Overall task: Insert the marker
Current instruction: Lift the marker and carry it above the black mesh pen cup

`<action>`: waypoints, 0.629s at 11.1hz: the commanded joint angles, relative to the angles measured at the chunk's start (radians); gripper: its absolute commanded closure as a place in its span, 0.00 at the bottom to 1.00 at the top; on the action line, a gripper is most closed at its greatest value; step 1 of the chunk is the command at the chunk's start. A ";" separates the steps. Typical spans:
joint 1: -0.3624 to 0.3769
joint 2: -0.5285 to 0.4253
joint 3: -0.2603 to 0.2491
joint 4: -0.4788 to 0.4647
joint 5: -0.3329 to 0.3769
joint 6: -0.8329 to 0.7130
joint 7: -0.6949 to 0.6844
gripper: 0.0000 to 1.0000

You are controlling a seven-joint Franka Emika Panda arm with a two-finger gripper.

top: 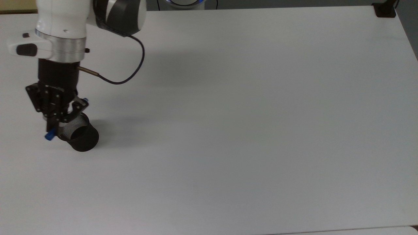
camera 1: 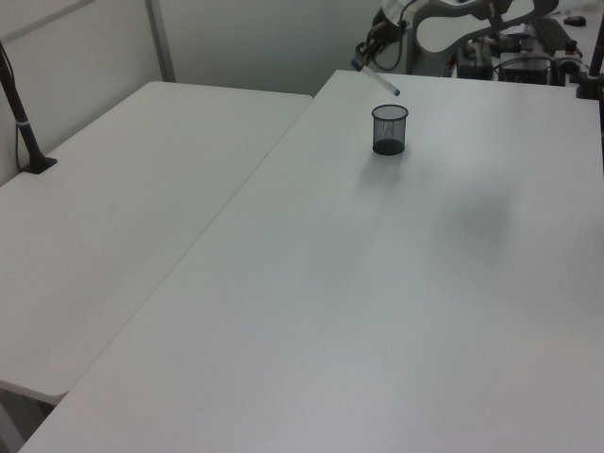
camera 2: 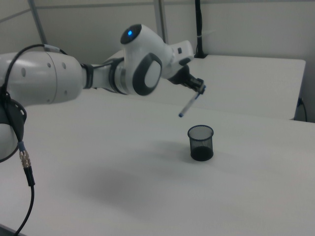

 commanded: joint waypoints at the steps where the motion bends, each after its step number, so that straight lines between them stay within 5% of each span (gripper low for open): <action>1: -0.066 -0.010 0.007 -0.097 -0.020 0.212 -0.061 0.93; 7: -0.080 0.078 0.012 -0.106 -0.023 0.343 -0.072 0.90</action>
